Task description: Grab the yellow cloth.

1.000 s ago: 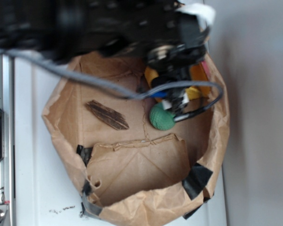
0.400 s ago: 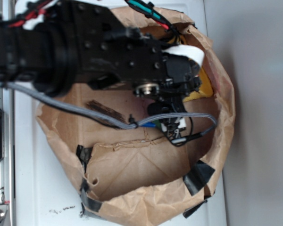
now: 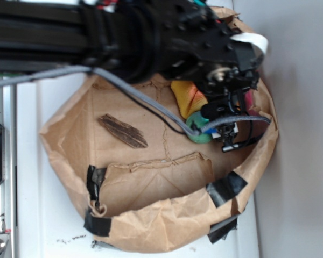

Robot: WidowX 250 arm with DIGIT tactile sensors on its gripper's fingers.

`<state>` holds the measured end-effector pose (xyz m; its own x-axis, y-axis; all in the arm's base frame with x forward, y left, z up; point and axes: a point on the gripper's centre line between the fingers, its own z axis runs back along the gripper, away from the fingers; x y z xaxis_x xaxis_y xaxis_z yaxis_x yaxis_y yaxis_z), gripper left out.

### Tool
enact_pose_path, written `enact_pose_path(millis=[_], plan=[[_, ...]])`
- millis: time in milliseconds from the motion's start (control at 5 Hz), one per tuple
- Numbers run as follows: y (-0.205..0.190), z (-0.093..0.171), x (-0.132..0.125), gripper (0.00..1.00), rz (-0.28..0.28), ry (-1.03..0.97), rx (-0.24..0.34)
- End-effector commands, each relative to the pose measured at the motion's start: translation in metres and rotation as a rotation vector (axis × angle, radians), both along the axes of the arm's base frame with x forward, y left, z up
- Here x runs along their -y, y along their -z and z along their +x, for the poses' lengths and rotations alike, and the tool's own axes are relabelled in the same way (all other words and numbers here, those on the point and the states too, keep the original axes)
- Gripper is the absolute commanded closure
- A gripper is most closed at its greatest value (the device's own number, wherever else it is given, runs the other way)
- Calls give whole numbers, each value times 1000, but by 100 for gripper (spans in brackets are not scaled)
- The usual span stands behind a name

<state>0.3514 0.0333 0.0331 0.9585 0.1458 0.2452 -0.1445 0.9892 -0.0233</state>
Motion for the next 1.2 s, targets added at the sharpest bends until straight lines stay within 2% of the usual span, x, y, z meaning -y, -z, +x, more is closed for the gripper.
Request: enact_pose_path(millis=[0,400,600,800,1000], plan=[[-11,5,-4,100,38,-21,58],[-8,7,-5,100,53,-32,55],[-15,0,-3,100,40,-28,65],[-51,-21,13,100,9,54,111],[-101,-50,27,100,-112,177,151]])
